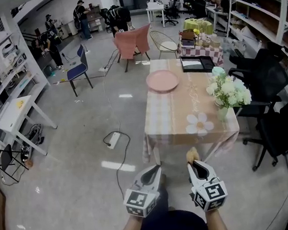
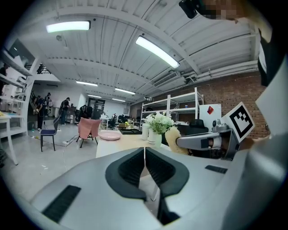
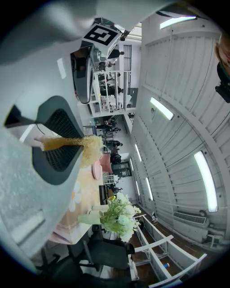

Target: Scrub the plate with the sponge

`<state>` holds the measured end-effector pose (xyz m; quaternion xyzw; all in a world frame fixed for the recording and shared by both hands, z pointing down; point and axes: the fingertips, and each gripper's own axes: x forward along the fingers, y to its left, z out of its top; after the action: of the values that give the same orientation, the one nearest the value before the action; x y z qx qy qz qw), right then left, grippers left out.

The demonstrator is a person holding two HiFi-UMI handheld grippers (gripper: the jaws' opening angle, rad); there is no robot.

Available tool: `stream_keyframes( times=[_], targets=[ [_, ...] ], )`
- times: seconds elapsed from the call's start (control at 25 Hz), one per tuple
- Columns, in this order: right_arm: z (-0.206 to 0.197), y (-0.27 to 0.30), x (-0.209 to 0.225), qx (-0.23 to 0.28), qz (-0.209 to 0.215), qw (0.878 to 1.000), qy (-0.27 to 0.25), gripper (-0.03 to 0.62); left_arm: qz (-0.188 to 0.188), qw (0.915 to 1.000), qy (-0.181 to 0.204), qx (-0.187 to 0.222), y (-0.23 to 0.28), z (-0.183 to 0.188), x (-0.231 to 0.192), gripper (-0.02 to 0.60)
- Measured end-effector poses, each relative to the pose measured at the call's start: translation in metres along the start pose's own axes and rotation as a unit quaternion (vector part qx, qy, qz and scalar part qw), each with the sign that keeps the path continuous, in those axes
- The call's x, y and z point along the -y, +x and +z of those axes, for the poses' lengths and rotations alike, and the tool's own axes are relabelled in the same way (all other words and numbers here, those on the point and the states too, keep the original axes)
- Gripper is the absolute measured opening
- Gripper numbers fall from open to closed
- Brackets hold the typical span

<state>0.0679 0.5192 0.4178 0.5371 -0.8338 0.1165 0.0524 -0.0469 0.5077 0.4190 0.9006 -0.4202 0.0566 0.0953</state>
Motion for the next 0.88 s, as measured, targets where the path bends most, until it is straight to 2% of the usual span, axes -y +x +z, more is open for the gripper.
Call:
stream_keyframes(
  times=[0.4, 0.88],
  targets=[
    [0.022, 0.068, 0.015, -0.002, 0.017, 1.0, 0.001, 0.049, 0.008, 1.0, -0.002, -0.005, 0.048, 0.015, -0.048, 0.017],
    [0.047, 0.153, 0.044, -0.013, 0.016, 1.0, 0.007, 0.049, 0.004, 0.9999, -0.005, -0.015, 0.114, 0.037, -0.113, 0.017]
  ],
)
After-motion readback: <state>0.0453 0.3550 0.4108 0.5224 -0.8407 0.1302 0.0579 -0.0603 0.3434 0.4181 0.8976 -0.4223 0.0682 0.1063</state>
